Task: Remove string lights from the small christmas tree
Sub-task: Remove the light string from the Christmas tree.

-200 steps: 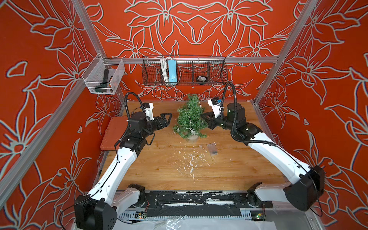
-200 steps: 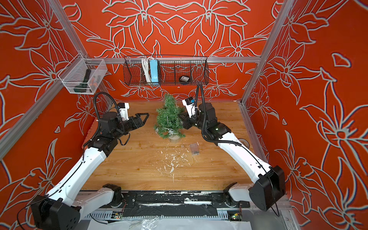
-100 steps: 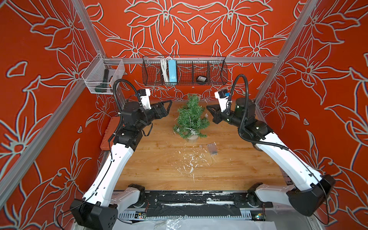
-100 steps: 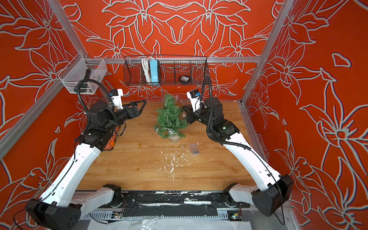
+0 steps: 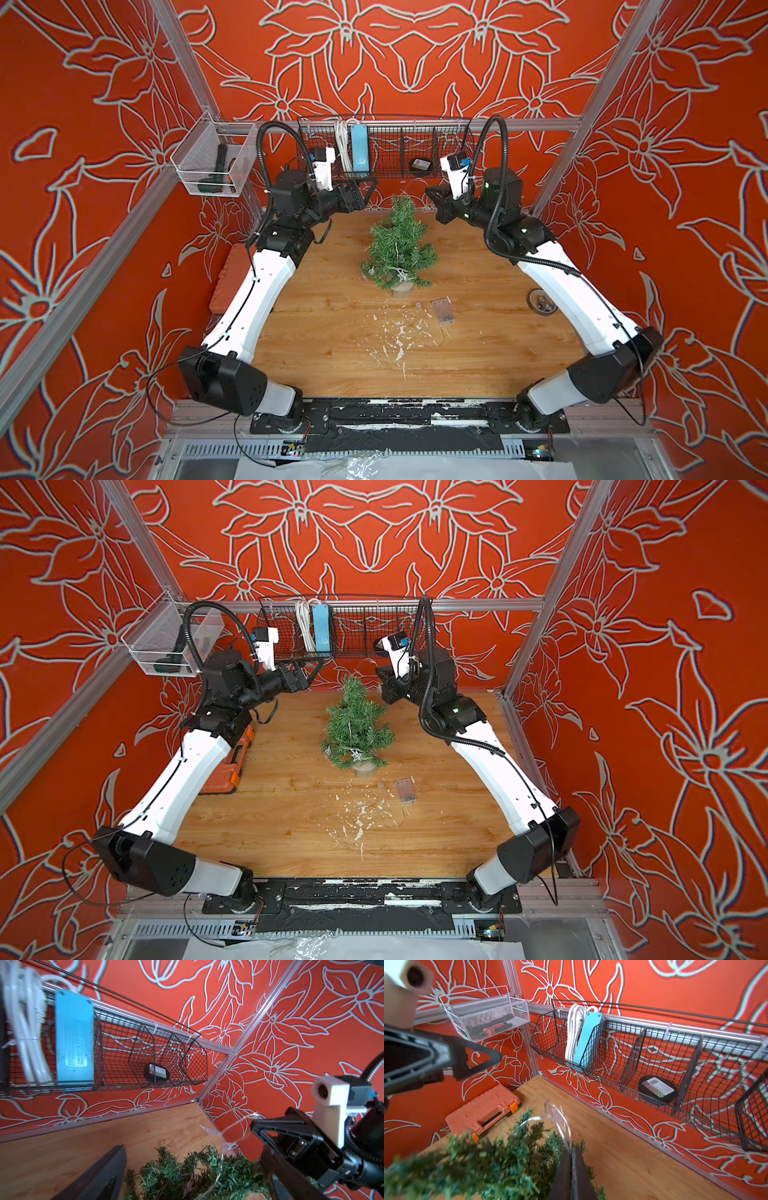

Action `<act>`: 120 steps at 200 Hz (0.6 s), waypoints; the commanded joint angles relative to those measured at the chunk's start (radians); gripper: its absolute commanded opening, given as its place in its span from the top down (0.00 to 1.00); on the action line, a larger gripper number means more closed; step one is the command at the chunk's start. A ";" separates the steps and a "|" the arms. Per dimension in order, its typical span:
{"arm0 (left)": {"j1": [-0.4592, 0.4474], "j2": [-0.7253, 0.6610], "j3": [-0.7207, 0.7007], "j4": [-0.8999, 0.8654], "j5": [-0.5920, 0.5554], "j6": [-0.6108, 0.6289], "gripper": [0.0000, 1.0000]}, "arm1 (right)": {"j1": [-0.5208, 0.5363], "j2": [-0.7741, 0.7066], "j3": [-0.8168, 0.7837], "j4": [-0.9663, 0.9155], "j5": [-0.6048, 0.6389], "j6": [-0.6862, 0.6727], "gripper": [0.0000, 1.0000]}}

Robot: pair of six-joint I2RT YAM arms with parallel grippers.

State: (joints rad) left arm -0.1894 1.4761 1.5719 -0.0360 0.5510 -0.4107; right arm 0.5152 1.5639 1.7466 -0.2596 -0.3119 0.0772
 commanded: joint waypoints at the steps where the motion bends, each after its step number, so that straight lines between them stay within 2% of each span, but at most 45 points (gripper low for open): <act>1: -0.018 0.042 0.074 0.044 0.078 0.073 0.03 | -0.007 0.043 0.092 -0.016 -0.047 -0.042 1.00; 78: -0.063 0.207 0.245 -0.022 0.083 0.150 0.04 | -0.009 0.232 0.335 -0.034 -0.116 -0.019 1.00; 120: -0.085 0.259 0.289 -0.057 0.037 0.180 0.12 | -0.008 0.279 0.413 -0.054 -0.140 -0.014 1.00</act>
State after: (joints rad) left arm -0.2626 1.7142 1.8271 -0.0677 0.6071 -0.2760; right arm 0.5106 1.8275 2.0991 -0.3065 -0.4183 0.0643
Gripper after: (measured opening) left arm 0.895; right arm 0.049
